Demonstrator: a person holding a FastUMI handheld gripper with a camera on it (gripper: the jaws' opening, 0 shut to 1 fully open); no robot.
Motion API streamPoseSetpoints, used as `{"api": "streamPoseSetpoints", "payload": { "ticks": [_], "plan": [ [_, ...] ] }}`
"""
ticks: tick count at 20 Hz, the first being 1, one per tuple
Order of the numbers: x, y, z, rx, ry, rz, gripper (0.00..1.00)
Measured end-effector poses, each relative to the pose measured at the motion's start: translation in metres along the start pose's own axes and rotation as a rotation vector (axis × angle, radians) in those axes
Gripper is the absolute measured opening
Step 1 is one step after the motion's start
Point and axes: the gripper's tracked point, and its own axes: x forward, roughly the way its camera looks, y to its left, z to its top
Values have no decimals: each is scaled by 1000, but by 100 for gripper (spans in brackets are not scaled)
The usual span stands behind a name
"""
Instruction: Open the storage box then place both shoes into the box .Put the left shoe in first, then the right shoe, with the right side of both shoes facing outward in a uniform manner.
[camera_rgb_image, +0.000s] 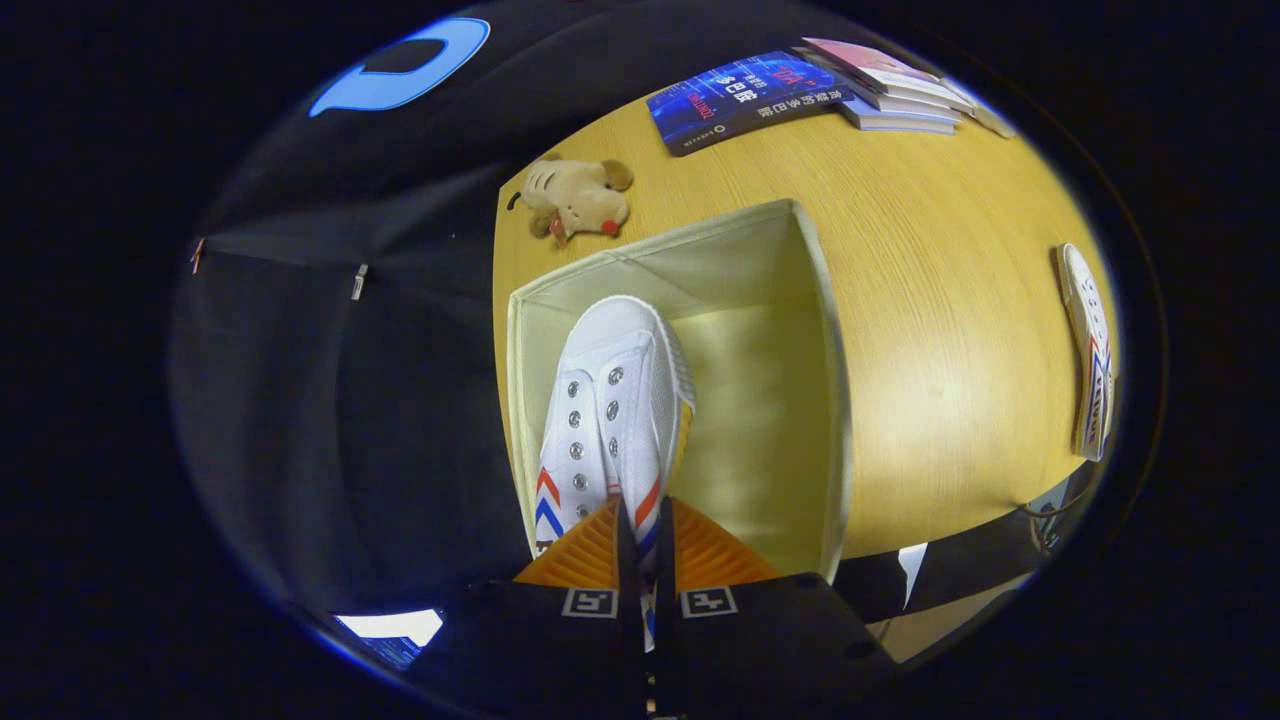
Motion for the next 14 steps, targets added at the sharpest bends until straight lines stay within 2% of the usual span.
{"api": "streamPoseSetpoints", "payload": {
  "ticks": [7,12,13,14],
  "plan": [
    [31,-1,-1,5,-21,-42,8],
    [44,1,-10,43,-8,8,9],
    [45,4,-14,62,21,35,22],
    [45,6,-18,77,38,57,28]
  ]
}}
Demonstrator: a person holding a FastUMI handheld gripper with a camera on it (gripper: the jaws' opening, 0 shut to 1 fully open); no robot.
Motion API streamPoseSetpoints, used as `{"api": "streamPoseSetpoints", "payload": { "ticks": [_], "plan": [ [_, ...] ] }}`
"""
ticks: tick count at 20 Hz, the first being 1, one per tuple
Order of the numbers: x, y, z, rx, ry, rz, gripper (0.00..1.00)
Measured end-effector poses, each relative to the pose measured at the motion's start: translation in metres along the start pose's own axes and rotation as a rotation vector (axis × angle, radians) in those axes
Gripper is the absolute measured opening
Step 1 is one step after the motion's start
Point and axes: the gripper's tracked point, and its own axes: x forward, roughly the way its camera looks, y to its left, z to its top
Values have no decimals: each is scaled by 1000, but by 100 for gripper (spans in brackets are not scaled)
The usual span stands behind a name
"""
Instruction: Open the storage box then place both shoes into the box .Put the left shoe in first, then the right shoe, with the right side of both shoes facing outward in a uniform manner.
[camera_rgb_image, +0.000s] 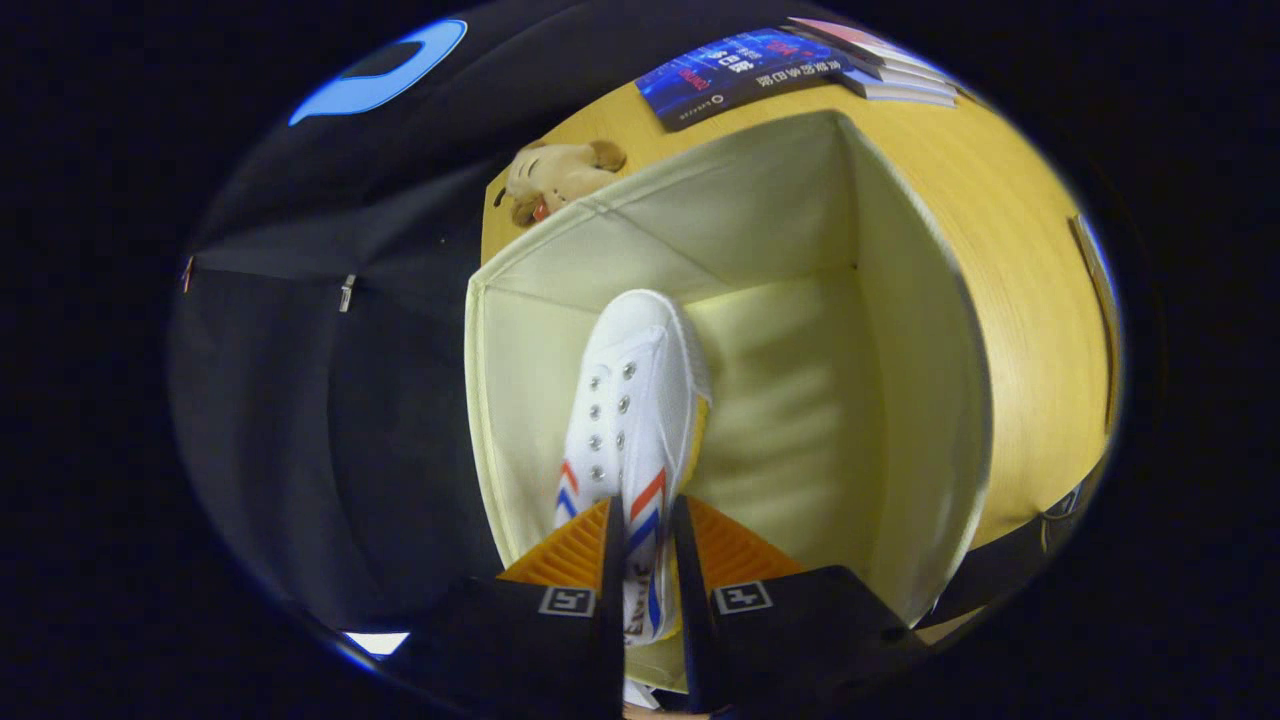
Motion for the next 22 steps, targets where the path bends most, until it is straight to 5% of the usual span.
{"api": "streamPoseSetpoints", "payload": {
  "ticks": [3,7,14,22],
  "plan": [
    [-3,4,-1,-57,5,22,68],
    [-27,16,3,-115,-13,76,81],
    [-141,19,49,-289,-199,185,82],
    [-267,-115,127,-238,-438,46,84]
  ]
}}
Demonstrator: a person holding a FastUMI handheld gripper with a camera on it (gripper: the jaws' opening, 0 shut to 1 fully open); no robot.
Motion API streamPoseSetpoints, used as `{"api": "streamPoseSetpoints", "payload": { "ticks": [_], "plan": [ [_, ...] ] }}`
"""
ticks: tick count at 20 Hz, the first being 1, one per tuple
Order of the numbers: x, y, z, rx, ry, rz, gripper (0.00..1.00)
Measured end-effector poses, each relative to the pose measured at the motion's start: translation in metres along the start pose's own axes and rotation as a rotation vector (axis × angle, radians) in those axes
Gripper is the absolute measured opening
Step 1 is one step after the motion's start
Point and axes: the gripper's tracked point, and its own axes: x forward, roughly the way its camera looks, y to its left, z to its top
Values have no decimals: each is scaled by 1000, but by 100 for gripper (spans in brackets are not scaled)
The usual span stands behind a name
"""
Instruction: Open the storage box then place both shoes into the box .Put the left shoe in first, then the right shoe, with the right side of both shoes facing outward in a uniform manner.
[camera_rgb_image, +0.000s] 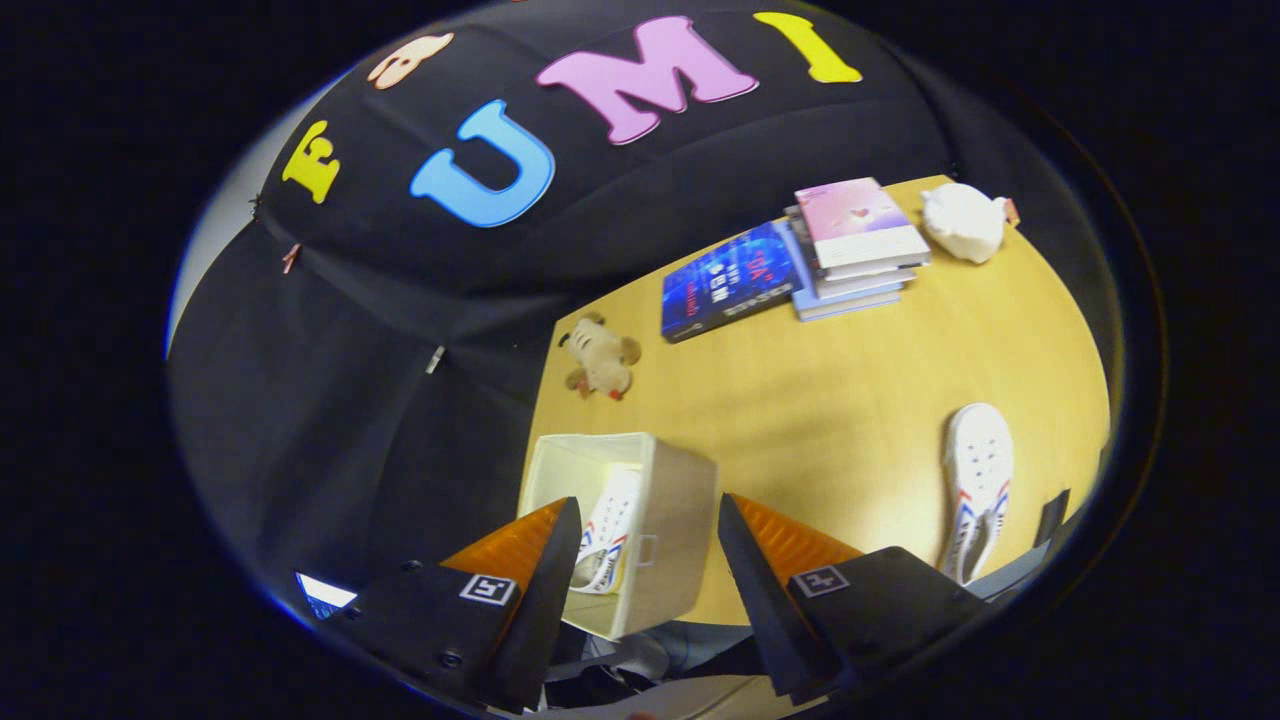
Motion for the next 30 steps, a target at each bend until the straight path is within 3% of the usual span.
{"api": "streamPoseSetpoints", "payload": {
  "ticks": [6,7,8,14,17,21,23,27,28,30],
  "plan": [
    [-31,-178,-3,57,23,-248,85],
    [-31,-205,-8,60,40,-285,91],
    [-33,-230,-12,68,60,-310,97],
    [0,-318,-66,125,223,-369,97],
    [18,-337,-82,105,290,-361,87],
    [41,-331,-89,82,351,-278,76],
    [45,-333,-96,80,365,-287,52],
    [36,-332,-84,158,354,-287,24],
    [31,-332,-83,153,353,-294,18],
    [24,-320,-79,151,340,-290,17]
  ]
}}
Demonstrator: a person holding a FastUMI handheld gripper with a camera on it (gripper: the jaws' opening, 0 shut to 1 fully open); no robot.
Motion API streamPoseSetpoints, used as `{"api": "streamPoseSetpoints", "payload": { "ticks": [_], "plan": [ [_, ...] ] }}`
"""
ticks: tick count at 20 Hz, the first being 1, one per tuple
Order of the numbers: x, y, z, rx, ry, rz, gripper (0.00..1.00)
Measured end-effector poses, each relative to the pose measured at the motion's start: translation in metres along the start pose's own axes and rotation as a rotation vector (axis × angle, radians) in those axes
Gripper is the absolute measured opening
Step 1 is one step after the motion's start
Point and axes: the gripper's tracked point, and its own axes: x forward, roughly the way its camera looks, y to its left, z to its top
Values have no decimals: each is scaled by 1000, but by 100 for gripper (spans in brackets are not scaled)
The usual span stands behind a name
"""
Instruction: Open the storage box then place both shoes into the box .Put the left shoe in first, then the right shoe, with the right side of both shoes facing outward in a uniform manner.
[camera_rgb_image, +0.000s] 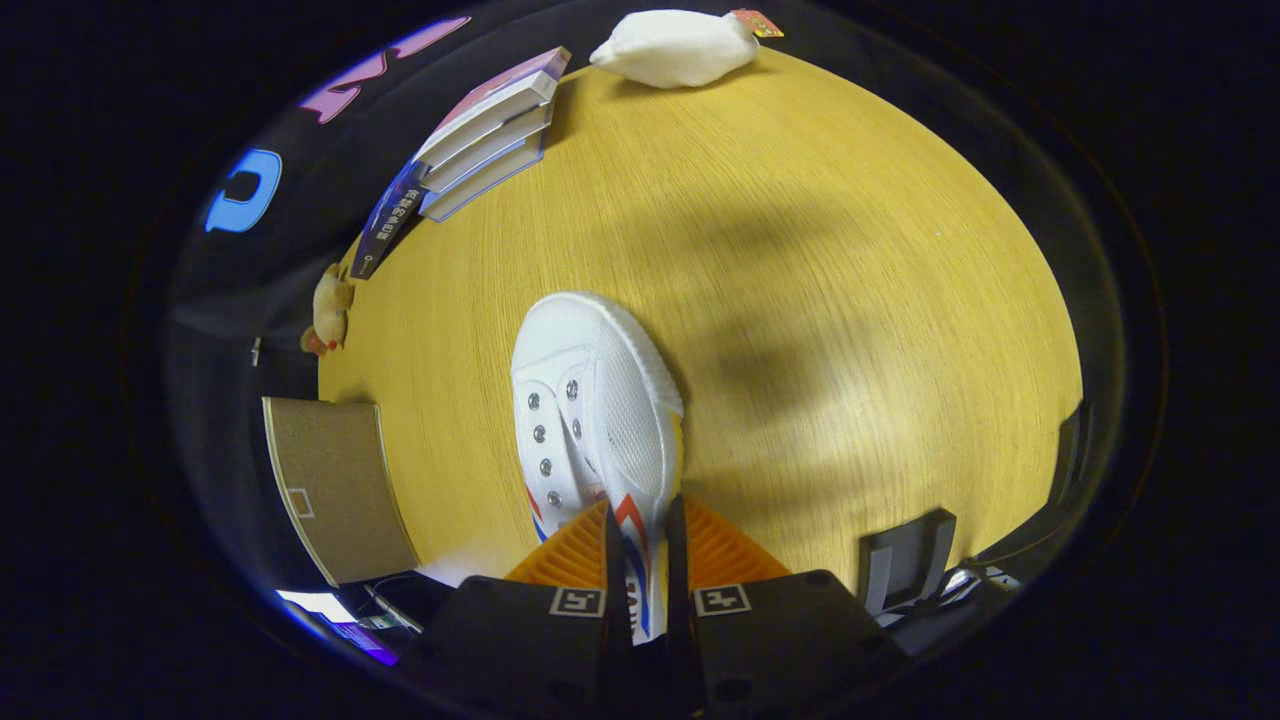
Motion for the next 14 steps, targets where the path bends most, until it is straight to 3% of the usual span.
{"api": "streamPoseSetpoints", "payload": {
  "ticks": [5,14],
  "plan": [
    [-53,72,5,42,-54,109,17],
    [-111,278,-2,-28,-105,308,17]
  ]
}}
